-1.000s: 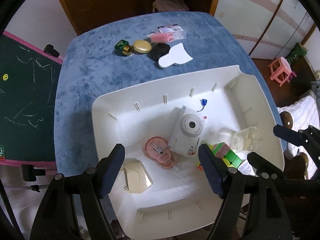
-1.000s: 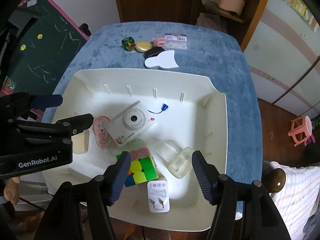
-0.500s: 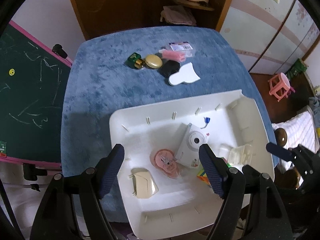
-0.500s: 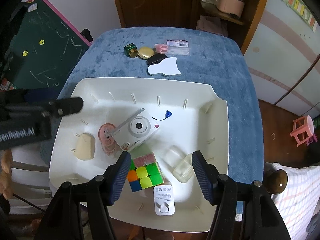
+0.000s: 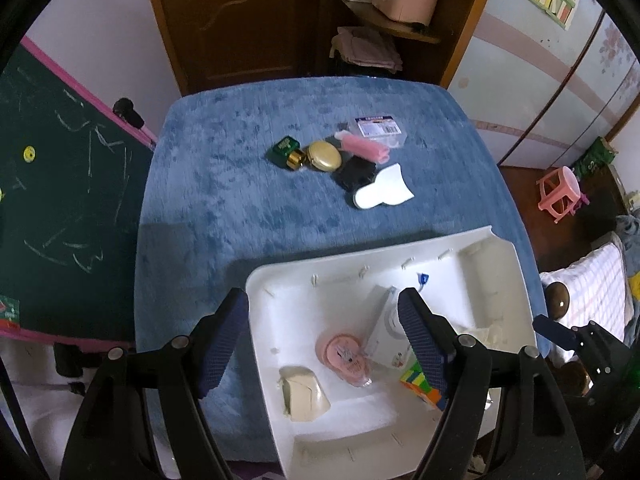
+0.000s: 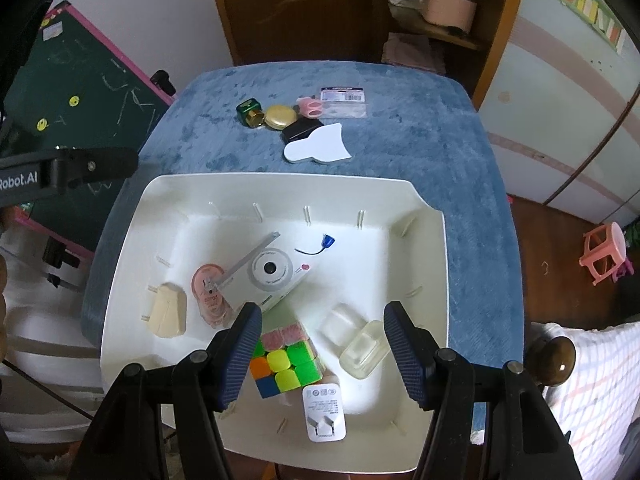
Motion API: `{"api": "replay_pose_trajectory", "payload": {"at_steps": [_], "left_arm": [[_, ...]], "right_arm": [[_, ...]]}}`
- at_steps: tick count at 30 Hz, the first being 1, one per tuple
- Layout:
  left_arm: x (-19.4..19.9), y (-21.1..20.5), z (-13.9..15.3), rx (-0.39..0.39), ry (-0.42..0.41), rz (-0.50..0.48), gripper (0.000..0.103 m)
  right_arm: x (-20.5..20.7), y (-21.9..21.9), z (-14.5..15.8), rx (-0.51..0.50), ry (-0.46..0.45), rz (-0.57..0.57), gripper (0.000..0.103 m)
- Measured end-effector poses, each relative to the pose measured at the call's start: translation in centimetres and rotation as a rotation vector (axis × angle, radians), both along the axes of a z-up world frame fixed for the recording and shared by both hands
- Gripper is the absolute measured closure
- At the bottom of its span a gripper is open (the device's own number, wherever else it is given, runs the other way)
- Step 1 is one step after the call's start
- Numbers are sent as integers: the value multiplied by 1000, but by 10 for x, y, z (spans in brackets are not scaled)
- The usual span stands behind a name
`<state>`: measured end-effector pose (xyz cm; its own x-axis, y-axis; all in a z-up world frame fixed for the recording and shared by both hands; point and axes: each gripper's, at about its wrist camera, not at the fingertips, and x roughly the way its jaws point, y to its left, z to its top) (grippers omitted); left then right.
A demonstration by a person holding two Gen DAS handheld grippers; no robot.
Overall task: Organize rigid objects
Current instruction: 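Move both tools back toward the remaining items on the table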
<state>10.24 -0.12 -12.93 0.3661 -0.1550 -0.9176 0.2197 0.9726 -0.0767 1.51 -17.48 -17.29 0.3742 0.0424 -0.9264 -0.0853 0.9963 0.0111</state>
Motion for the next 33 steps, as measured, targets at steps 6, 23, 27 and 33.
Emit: {"api": "replay_pose_trajectory", "payload": {"at_steps": [6,23,27,33], "left_arm": [[26,1,14,50,-43,-45,23],[130,-13,-15,191,-53,-298,22],[154,-15,-45,223,-20,-354,22],[185,-20,-87,240,40,-395,22]], "right_arm": [[10,-6,3,32,6,-37,39],[116,-17,32,252,26,-202,39],[155,-13,17,341,72,-249,39],[208,-11,-32,443,185,-359,39]]}}
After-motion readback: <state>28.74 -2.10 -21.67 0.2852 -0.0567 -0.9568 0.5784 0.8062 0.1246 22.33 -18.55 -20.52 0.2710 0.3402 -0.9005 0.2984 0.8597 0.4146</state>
